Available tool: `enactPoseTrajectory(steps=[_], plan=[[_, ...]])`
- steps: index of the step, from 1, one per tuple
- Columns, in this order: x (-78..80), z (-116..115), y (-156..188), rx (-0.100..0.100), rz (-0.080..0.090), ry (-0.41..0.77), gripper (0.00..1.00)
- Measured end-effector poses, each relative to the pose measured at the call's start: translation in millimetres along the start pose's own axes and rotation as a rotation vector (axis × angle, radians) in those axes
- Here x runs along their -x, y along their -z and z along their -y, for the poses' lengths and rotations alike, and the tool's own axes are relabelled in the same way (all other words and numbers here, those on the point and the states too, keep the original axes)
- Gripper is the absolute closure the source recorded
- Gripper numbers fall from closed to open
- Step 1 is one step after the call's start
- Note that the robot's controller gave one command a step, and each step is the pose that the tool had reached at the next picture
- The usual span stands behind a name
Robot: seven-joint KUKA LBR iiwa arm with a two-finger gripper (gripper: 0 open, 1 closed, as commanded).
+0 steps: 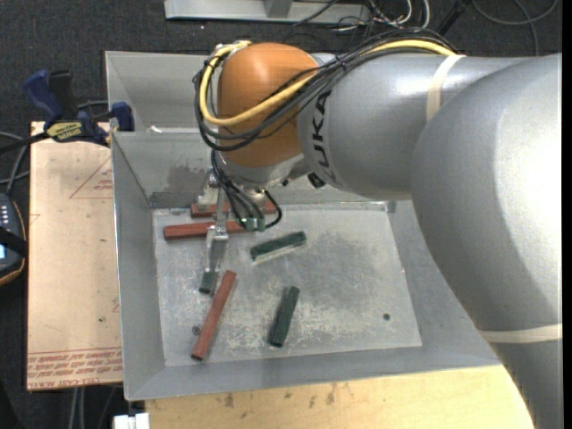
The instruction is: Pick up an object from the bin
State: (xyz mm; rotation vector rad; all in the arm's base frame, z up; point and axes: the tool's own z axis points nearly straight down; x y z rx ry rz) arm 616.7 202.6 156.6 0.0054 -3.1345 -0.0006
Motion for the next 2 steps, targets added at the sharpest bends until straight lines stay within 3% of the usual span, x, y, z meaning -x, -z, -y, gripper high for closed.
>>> enactPoseTrajectory(steps=[1, 2], plan=[[2.1, 0.7, 5.0, 0.001, 0.008, -0.003, 0.0], [29.2, 20.7, -68.3, 0.009, 0.028, 0.001, 1.0]])
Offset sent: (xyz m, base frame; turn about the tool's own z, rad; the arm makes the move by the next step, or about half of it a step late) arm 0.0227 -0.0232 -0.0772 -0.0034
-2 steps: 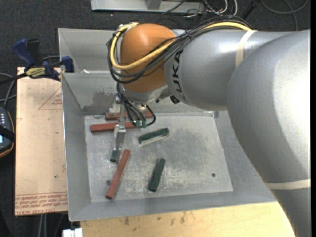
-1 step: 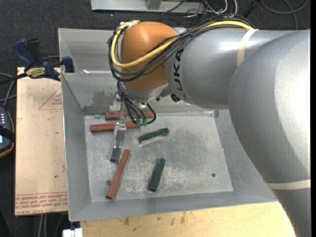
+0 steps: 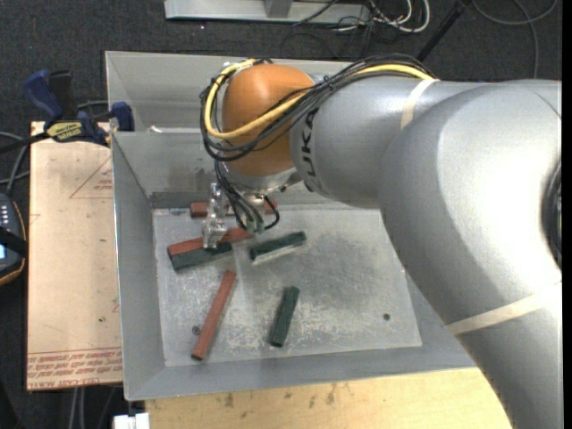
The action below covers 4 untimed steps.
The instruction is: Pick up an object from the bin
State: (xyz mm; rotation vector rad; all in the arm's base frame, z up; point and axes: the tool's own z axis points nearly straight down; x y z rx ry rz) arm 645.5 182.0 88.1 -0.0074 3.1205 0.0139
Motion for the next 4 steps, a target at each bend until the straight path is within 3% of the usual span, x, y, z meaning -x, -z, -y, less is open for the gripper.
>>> enactPoseTrajectory(steps=[1, 2, 3, 4], plan=[[0.0, 0.0, 0.0, 0.0, 0.0, 0.0, 1.0], [-3.3, 4.9, 34.9, -0.008, -0.022, -0.012, 1.0], [-2.1, 10.7, 89.9, -0.008, -0.02, 0.01, 1.0], [0.6, 10.0, 116.9, -0.006, -0.013, 0.015, 1.0]])
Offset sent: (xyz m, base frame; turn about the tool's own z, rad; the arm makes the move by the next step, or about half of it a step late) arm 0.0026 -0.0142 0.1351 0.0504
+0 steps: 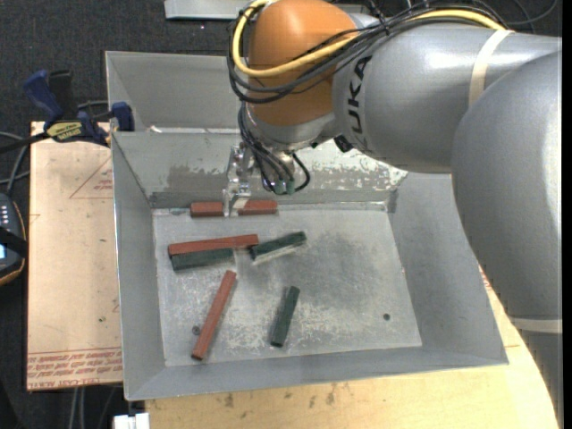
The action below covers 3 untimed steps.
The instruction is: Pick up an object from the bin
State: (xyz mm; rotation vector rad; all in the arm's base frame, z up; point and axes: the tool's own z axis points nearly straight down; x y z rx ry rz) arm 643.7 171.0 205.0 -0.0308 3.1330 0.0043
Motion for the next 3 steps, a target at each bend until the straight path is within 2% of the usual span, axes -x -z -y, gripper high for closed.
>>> enactPoseTrajectory(steps=[1, 2, 3], plan=[[0.5, 13.7, -63.0, -0.001, -0.007, 0.034, 0.0], [0.6, 13.7, -62.9, -0.001, -0.007, 0.034, 0.0], [-13.0, 5.4, -125.8, 0.005, 0.014, 0.083, 1.0]])
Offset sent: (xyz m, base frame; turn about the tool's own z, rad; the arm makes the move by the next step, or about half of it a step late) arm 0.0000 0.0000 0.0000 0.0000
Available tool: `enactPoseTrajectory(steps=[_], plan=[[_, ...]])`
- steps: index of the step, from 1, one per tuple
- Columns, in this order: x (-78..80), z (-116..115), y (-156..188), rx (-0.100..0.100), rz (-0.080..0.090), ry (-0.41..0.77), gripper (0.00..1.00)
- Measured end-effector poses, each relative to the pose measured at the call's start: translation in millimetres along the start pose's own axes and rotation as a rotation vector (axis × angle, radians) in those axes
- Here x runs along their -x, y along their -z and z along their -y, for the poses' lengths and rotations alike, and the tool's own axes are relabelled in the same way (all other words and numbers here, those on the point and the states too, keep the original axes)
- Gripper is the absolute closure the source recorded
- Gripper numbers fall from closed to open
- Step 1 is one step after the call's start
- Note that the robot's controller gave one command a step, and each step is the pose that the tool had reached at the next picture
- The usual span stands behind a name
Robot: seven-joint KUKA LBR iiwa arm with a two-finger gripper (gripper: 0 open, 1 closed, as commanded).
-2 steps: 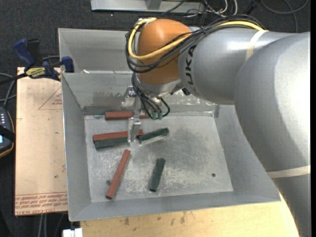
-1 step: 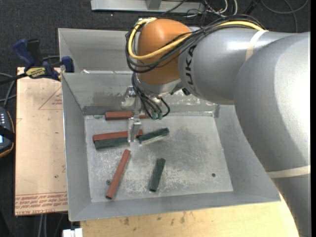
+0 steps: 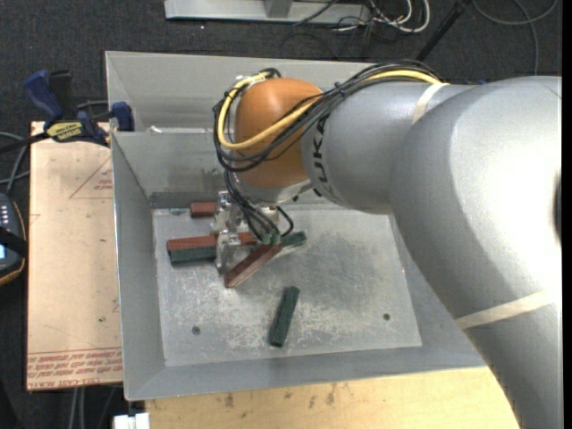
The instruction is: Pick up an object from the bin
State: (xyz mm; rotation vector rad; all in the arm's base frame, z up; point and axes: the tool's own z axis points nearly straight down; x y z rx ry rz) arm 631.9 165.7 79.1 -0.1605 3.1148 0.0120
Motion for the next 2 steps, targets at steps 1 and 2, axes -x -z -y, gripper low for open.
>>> enactPoseTrajectory(steps=[1, 2], plan=[[0.0, 0.0, 0.0, 0.0, 0.0, 0.0, 1.0], [4.5, 21.9, 136.3, -0.006, -0.019, -0.058, 1.0]])
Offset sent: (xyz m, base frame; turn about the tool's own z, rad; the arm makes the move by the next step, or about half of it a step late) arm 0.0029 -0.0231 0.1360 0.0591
